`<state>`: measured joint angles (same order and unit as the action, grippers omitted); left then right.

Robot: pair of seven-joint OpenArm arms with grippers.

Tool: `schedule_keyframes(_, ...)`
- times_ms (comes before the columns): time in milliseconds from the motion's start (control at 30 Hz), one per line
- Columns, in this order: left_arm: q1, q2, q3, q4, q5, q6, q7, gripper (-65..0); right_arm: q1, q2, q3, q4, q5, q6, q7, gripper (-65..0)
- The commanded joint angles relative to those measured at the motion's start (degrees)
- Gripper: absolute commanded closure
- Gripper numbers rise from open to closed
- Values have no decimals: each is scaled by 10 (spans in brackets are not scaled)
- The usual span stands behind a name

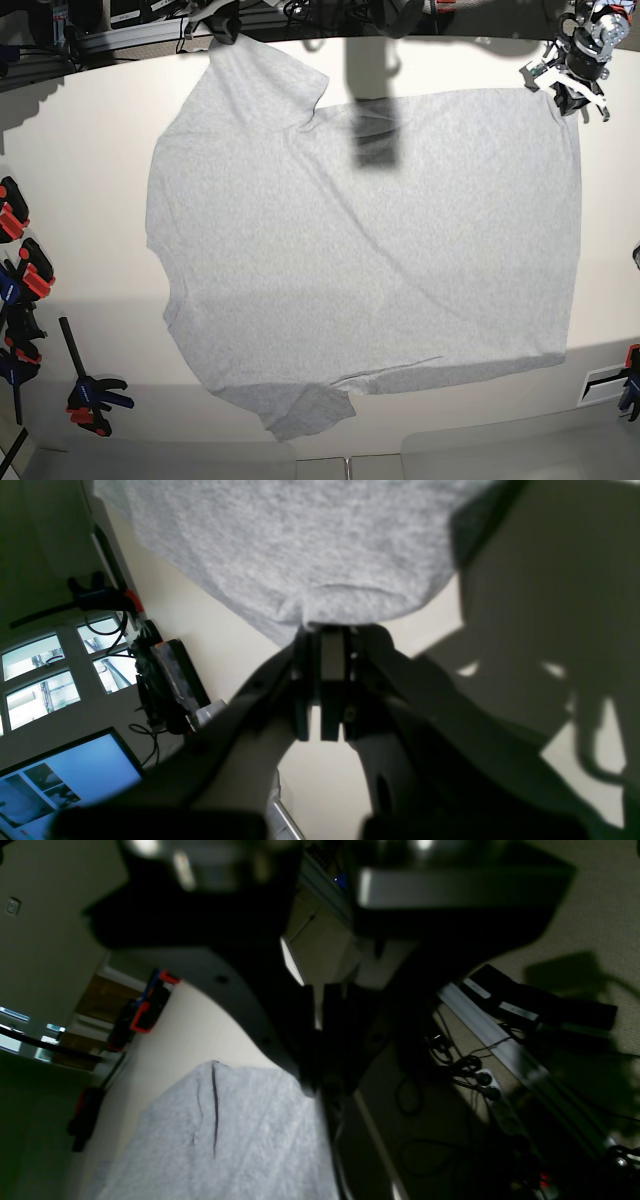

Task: Fold the T-shirt properly
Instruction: 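Hold the collar-side corners and drag them slightly toward the robot, then pull the held collar-side edge across the shirt toward the hem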

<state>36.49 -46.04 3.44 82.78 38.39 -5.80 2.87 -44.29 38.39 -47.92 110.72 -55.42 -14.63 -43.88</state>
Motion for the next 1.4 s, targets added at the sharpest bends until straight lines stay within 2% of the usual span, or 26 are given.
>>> schedule_keyframes(0, 6, -3, 4, 0, -5, -27, -3, 0, -6, 3, -2, 9, -20, -10, 1, 0)
schedule_keyframes(167, 10, -3, 4, 6, -5, -27, 15, 0, -6, 5, -2, 10, -26, -13, -24, 0)
schedule_keyframes(333, 21, -3, 4, 29, -44, -27, 72, 0, -6, 15, -1, 12, -29, -39, -27, 0)
schedule_keyframes(567, 55, -5, 4, 75, -43, -27, 104, 0, -6, 16, -1, 35, -29, -43, -38, 0)
schedule_keyframes(667, 65, -7, 4, 90, -43, -25, 132, 0, -6, 16, -1, 51, -29, -56, -46, 0)
schedule_keyframes(767, 67, -7, 4, 91, -43, -12, 148, 0, -7, 16, -1, 61, -30, -59, -51, 0)
schedule_keyframes(900, 85, -7, 4, 92, -32, 34, 154, 0, -7, 16, -1, 61, -30, -59, -53, 0)
schedule_keyframes(1067, 116, -7, 4, 92, 25, 88, 153, 0, -6, 16, -1, 62, -51, -60, -52, 0)
schedule_keyframes(1267, 115, -7, 4, 92, 43, 202, 153, 0, -1, 16, 0, 89, -58, -64, -46, 0)
schedule_keyframes(1367, 106, -7, 4, 92, 42, 237, 153, 0, 16, 16, 0, 100, -39, -64, -44, 0)
